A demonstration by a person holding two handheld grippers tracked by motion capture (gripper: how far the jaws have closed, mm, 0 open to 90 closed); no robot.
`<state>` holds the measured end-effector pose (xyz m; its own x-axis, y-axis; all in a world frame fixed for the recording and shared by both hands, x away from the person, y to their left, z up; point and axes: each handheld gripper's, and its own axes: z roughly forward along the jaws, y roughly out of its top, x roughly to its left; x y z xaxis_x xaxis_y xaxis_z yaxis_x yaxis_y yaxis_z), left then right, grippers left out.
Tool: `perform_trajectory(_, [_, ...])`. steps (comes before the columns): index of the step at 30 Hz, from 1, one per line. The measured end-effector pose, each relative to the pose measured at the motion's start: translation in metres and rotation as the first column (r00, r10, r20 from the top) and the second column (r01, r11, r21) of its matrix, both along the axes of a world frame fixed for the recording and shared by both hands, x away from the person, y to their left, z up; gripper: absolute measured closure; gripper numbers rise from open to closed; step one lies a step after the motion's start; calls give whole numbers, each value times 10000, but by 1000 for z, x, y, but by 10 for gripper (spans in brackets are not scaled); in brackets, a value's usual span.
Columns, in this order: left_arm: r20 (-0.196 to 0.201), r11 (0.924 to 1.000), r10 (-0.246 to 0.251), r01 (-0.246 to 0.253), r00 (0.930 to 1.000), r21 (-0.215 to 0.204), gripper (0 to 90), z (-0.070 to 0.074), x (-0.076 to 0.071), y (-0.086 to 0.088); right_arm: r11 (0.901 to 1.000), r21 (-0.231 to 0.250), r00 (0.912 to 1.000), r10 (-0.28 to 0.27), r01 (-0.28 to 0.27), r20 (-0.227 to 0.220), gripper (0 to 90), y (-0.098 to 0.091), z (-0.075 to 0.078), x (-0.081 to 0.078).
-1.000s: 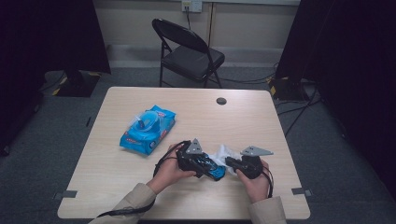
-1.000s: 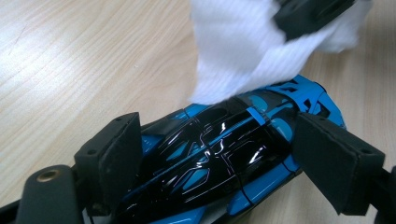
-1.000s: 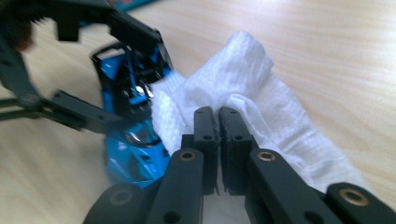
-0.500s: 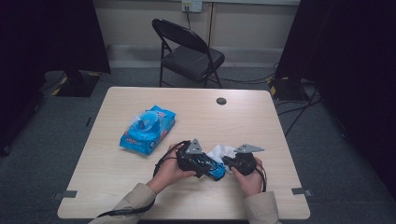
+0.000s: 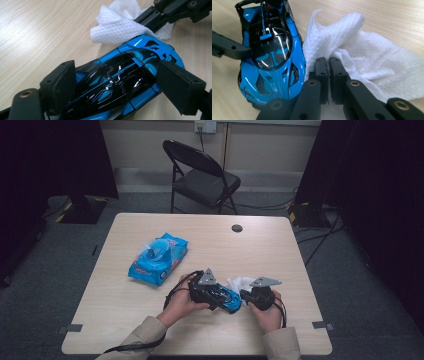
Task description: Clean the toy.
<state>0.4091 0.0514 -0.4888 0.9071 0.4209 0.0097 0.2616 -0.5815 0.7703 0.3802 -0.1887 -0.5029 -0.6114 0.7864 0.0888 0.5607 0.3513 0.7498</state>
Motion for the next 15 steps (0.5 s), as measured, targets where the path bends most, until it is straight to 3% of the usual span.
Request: perform_trajectory(15, [47,10000,9,-9,10000,11,162,0,0,0,9998,8,9998,196,-196,-26,866,-6,0,-18])
